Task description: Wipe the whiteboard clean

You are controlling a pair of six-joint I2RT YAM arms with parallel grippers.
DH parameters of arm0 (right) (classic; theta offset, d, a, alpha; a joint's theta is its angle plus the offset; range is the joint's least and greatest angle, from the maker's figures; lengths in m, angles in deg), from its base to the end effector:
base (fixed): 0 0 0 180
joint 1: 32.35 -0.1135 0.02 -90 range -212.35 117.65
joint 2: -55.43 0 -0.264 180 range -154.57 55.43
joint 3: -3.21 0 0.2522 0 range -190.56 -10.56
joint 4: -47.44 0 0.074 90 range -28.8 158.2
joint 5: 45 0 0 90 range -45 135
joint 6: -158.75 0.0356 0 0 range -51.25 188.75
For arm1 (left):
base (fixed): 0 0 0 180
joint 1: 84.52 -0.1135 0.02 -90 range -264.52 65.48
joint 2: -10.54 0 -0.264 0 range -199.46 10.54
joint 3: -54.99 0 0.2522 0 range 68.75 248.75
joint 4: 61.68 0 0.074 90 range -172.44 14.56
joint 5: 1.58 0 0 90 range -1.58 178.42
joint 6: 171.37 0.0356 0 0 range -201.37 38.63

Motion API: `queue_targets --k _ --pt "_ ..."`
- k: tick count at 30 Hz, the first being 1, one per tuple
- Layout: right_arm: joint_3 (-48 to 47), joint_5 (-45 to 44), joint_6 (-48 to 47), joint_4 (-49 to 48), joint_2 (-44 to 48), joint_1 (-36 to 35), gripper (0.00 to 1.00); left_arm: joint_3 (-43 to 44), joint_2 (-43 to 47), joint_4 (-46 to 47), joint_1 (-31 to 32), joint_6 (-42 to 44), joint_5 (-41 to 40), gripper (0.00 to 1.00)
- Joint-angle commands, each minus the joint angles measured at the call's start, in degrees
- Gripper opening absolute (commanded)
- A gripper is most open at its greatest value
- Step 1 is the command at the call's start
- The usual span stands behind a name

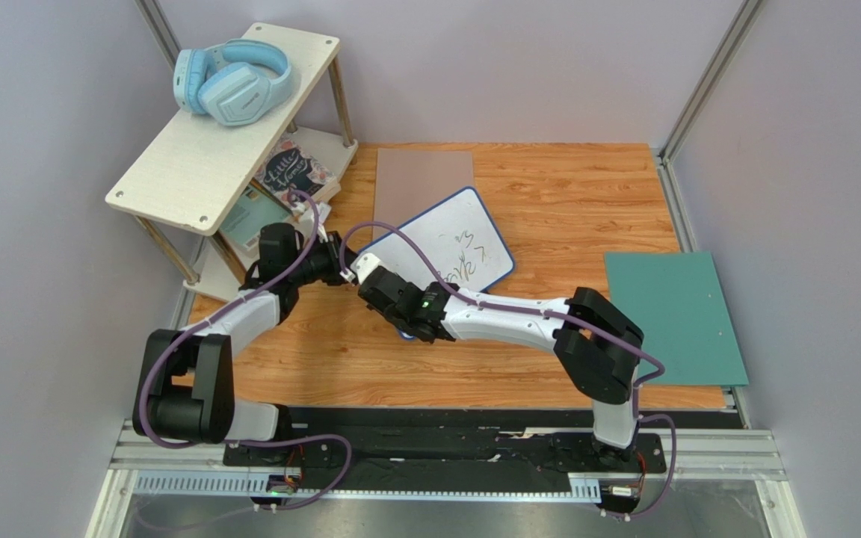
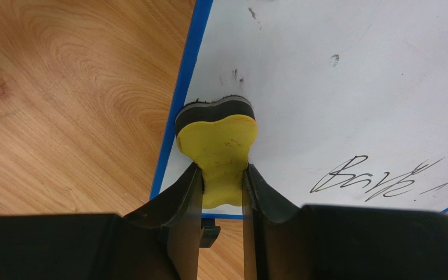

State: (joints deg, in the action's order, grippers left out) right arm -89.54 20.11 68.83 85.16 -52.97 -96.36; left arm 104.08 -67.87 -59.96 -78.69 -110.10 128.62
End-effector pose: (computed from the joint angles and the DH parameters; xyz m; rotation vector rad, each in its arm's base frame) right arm 0.1930 0.3616 0.2107 -1.1125 2.1111 -0.0272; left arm 0.2728 -0.0509 0.2017 0.0384 2.1034 -1.0872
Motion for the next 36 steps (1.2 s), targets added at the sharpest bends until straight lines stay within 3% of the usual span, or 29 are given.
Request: queue_targets --k 1,10,13,25,36 --pt "-6.17 -3.42 2.82 -1.91 -1.47 2.92 0.0 0.09 0.36 -3.53 -0.29 5.09 -3.29 0.0" --pt "-13.38 -3.94 0.19 -0.42 -4.01 4.68 0.0 -0.09 0.28 -3.27 -0.29 5.09 -2.68 0.0" --pt "-15.68 -2.63 0.8 4.58 -6.82 4.59 0.0 -0.09 0.28 -3.27 -0.29 5.0 -2.76 0.0" --pt "-3.03 1.59 2.56 5.91 -2.43 2.57 0.0 -0.09 0.36 -3.27 -0.29 5.09 -3.03 0.0" --pt "-7.5 1.68 1.24 7.85 -5.33 0.29 0.0 -0.35 0.19 -3.27 -0.29 5.26 -2.94 0.0"
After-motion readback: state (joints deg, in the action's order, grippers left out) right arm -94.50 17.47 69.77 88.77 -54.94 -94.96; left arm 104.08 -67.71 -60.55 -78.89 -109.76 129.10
